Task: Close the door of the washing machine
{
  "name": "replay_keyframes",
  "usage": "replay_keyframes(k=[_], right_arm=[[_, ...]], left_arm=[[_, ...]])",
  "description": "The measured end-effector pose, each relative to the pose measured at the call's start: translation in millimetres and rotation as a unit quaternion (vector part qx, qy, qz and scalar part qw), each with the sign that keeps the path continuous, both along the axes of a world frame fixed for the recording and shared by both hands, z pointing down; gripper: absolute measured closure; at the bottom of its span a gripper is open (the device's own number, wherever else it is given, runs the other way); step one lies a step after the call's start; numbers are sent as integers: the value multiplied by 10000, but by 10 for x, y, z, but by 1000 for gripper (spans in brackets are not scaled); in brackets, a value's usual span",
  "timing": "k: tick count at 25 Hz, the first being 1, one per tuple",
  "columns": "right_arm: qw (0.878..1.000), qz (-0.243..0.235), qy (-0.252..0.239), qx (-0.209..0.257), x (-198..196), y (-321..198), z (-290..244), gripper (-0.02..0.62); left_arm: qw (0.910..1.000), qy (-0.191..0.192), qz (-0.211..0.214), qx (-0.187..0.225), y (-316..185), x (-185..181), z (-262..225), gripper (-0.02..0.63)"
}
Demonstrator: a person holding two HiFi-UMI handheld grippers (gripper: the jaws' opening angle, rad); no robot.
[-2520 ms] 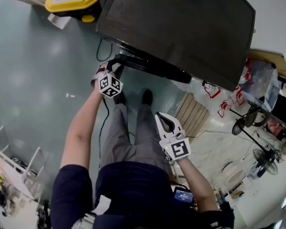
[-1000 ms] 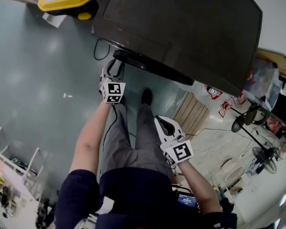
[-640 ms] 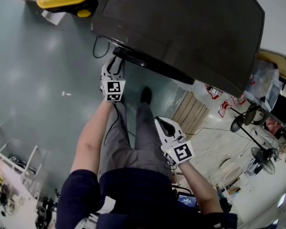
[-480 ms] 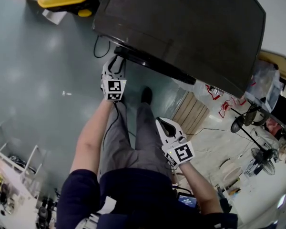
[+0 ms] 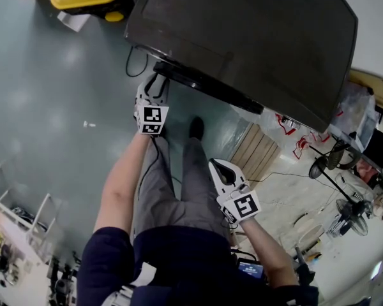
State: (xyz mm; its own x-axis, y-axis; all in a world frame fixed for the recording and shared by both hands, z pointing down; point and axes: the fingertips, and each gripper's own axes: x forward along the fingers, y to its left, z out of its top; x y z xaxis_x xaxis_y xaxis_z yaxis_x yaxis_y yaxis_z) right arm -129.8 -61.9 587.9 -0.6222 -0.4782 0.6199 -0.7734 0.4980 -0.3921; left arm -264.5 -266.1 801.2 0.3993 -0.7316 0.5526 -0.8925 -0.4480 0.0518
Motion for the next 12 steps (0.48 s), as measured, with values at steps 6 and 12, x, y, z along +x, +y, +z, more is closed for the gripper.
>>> replay_keyframes(k=[6,12], right_arm=[[10000,-27,7,7,23,-5,17,575],[10000,-75,26,58,21,-64,-12,575]], left_arm=[[10000,-31,54,-21,-98,45,-10,454],[9996,-157,220,-22,-81,39,-3,454]])
